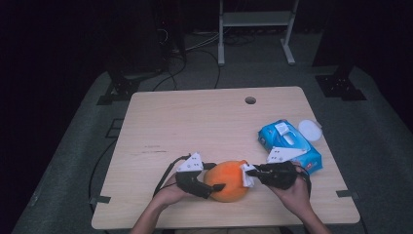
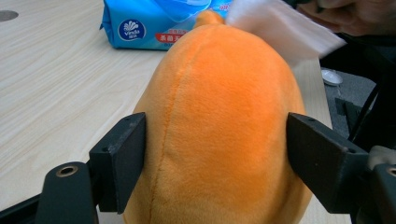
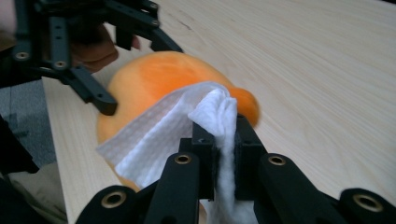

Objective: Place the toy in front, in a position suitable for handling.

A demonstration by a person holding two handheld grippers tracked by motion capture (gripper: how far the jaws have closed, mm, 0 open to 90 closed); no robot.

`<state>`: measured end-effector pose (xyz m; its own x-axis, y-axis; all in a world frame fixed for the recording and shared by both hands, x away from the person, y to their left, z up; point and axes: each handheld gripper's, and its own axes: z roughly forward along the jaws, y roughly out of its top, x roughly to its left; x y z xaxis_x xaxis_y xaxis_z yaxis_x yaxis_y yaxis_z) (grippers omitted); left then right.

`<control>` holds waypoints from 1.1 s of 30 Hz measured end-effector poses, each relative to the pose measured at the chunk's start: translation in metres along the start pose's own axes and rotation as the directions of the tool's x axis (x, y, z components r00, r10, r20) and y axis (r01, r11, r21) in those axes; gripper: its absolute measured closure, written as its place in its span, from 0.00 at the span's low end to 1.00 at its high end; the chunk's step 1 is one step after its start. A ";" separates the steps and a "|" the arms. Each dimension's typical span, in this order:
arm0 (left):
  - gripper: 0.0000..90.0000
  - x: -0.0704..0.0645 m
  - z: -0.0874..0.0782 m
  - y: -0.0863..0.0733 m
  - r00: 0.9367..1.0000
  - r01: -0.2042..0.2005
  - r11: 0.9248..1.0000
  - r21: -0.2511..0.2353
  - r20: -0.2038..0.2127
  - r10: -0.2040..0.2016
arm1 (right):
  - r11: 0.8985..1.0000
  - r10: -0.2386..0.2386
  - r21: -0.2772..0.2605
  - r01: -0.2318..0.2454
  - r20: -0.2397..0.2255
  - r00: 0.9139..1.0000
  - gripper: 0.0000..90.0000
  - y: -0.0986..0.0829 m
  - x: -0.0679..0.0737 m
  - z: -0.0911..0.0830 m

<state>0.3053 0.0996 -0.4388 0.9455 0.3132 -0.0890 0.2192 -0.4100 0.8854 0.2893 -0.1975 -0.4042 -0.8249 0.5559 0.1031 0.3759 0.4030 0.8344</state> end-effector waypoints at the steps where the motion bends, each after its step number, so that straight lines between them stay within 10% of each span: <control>1: 0.25 0.000 0.000 0.000 1.000 -0.002 1.000 0.001 0.001 0.002 | 1.000 0.010 0.000 -0.010 0.002 1.000 0.91 -0.001 -0.003 -0.001; 15: 0.23 -0.013 0.007 0.006 0.999 -0.045 0.999 0.012 0.001 0.045 | 0.999 0.047 -0.026 -0.046 0.019 0.999 0.91 0.000 -0.009 -0.007; 23: 0.22 -0.024 0.013 0.011 0.995 -0.102 0.994 0.029 0.002 0.102 | 0.999 -0.044 -0.022 0.044 0.002 0.999 0.91 0.010 0.012 -0.002; 33: 0.21 -0.028 0.017 0.012 0.995 -0.103 0.994 0.028 0.007 0.103 | 1.000 0.023 -0.008 -0.023 0.010 1.000 0.91 0.003 -0.005 -0.007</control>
<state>0.2856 0.0715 -0.4330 0.9647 0.2632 -0.0009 0.1273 -0.4636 0.8769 0.2916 -0.2045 -0.3987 -0.8119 0.5720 0.1167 0.3912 0.3847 0.8361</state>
